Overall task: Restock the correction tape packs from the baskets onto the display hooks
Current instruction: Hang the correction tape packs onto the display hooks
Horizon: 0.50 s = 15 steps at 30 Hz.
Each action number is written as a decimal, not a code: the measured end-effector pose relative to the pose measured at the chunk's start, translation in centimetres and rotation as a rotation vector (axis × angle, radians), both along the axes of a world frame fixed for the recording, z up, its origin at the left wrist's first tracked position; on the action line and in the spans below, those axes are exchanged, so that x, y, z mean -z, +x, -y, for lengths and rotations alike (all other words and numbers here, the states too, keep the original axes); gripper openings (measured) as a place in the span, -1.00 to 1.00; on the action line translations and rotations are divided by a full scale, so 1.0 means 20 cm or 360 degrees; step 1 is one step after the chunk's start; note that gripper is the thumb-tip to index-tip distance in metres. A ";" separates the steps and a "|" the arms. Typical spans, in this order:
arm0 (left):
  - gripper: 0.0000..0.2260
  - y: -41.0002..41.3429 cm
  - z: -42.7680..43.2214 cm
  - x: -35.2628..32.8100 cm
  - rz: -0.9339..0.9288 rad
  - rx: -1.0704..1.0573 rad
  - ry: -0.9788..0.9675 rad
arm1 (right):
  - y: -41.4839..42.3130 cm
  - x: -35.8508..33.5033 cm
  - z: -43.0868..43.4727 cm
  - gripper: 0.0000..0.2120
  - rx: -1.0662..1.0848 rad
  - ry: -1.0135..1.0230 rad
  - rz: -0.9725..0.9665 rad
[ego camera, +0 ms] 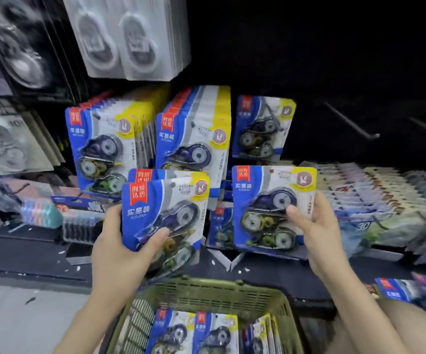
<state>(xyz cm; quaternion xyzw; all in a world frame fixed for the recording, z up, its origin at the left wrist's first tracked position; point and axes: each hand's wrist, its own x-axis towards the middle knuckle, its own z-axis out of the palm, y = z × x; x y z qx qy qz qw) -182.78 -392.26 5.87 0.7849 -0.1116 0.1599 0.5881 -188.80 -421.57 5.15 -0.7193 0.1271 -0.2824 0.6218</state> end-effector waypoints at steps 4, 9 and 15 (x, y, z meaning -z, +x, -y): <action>-0.58 0.07 0.11 -0.19 0.0170 0.0073 -0.0109 | 0.03 -0.23 0.07 -0.61 0.0034 -0.0058 0.0179; -0.63 0.16 0.22 -0.36 0.0274 0.0098 -0.0124 | 0.15 -0.35 0.10 -0.63 -0.0005 -0.0048 0.0113; -0.51 0.22 0.26 -0.43 0.0292 0.0105 -0.0139 | 0.17 -0.36 0.13 -0.65 0.0143 0.0017 0.0156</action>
